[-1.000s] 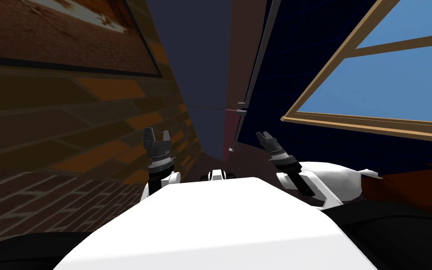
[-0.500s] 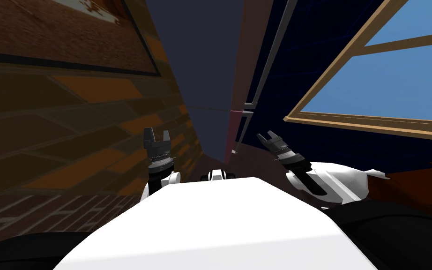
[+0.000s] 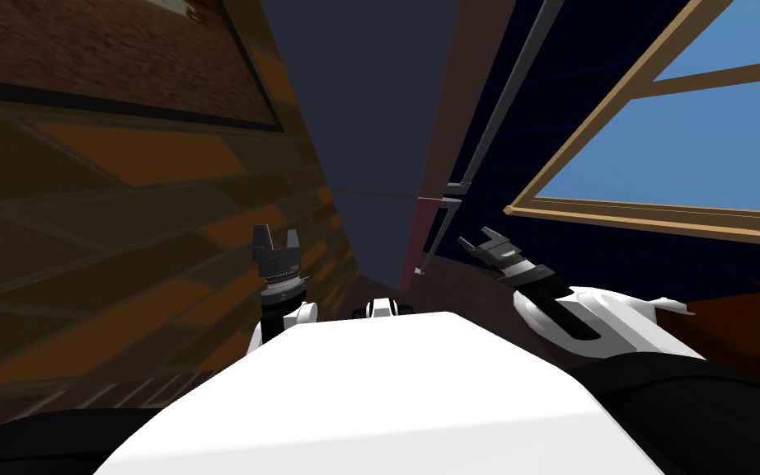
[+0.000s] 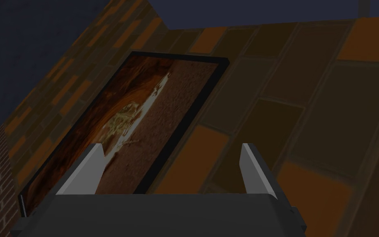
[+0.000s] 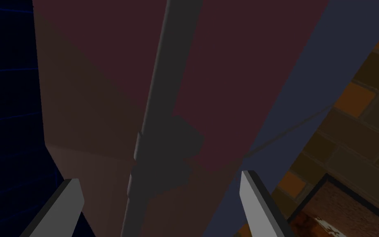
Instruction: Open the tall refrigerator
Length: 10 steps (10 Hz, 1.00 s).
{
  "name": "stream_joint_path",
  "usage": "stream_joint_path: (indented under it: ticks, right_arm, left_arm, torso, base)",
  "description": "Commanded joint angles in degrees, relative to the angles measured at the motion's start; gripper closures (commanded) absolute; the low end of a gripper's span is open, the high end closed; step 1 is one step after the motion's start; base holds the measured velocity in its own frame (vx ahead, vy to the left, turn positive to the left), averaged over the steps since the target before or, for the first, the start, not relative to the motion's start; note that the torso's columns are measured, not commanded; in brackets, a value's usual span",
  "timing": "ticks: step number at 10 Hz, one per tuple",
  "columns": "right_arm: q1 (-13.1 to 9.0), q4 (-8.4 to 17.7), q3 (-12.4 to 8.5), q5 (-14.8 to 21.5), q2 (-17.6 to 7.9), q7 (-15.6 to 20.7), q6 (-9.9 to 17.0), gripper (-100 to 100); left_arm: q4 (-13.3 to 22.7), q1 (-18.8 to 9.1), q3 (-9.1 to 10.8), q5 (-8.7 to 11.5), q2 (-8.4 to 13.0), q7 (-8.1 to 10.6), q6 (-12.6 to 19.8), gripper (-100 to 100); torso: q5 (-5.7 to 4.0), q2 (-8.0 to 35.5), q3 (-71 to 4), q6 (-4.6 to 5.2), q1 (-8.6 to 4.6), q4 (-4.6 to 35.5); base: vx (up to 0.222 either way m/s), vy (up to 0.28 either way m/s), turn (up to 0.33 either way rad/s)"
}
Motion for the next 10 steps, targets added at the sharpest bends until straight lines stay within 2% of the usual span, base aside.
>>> stream_joint_path:
  ticks: [1,6,10]
  right_arm:
    - [0.3,0.9,-1.9,2.2,-3.3,1.4,1.2,-100]
    - [1.8,3.2,-7.2,8.5,-12.0,5.8,3.4,-100]
    - [2.6,4.5,-10.3,12.1,-16.7,8.2,4.7,-100]
  left_arm:
    - [0.0,0.0,0.0,0.0,0.0,0.0,0.0,0]
    - [0.0,0.0,0.0,0.0,0.0,0.0,0.0,0]
    - [0.0,0.0,0.0,0.0,0.0,0.0,0.0,0]
  torso:
    - [-0.03,0.0,0.0,0.01,-0.1,0.0]
    - [0.03,0.0,0.0,0.01,0.11,0.0]
    - [-0.04,0.0,0.0,0.02,-0.11,0.0]
  base:
    - [0.078,0.064,-0.021]
    - [0.082,0.097,-0.052]
    - [0.083,0.097,-0.037]
